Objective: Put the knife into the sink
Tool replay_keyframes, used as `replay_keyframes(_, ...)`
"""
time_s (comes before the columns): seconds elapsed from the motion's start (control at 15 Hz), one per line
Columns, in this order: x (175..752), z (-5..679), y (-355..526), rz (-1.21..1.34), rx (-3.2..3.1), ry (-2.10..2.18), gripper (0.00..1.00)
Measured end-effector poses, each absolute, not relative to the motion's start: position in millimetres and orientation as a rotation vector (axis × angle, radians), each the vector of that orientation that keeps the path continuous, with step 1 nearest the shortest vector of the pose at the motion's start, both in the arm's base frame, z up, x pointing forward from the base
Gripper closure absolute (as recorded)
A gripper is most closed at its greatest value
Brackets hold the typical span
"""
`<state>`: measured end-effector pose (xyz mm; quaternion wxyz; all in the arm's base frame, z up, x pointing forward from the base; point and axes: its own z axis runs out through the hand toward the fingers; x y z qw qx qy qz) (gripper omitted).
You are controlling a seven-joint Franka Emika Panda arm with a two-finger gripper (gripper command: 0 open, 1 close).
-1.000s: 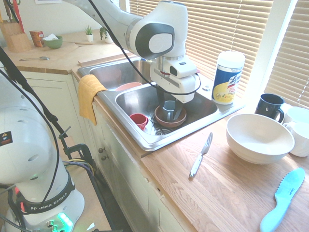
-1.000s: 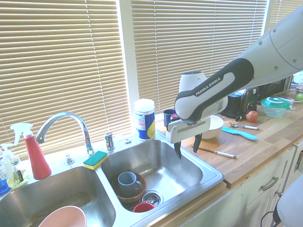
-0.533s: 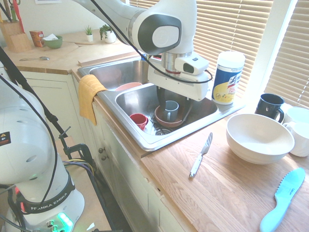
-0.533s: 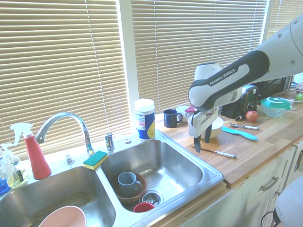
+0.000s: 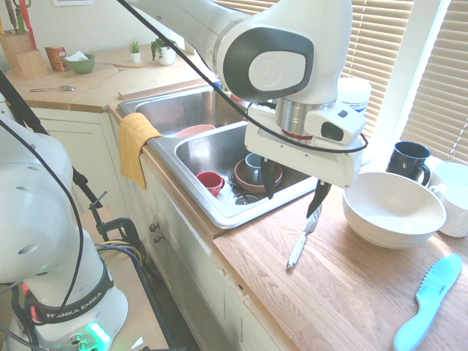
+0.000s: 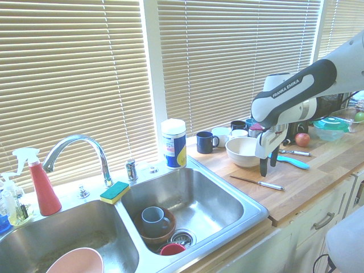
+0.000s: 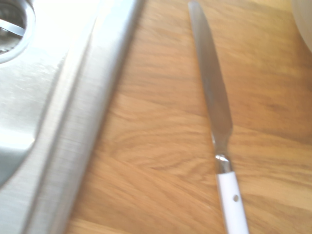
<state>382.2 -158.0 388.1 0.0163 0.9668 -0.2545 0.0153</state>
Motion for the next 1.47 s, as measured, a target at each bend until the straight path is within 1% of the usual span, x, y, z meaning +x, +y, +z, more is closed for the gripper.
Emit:
replay_keyframes(0.2,381.0,360.8,-171.7,0.028,2.991,-0.827,0.0)
replay_keyframes(0.47,380.6,341.8,-178.9,-0.003,2.986,-0.85,0.0)
replay_keyframes(0.53,381.0,337.4,-179.3,-0.011,2.986,-0.851,1.0)
replay_keyframes(1.13,395.5,314.3,-186.2,-0.031,2.98,-0.865,1.0)
replay_keyframes(1.47,398.9,313.1,-187.8,-0.026,2.978,-0.867,1.0)
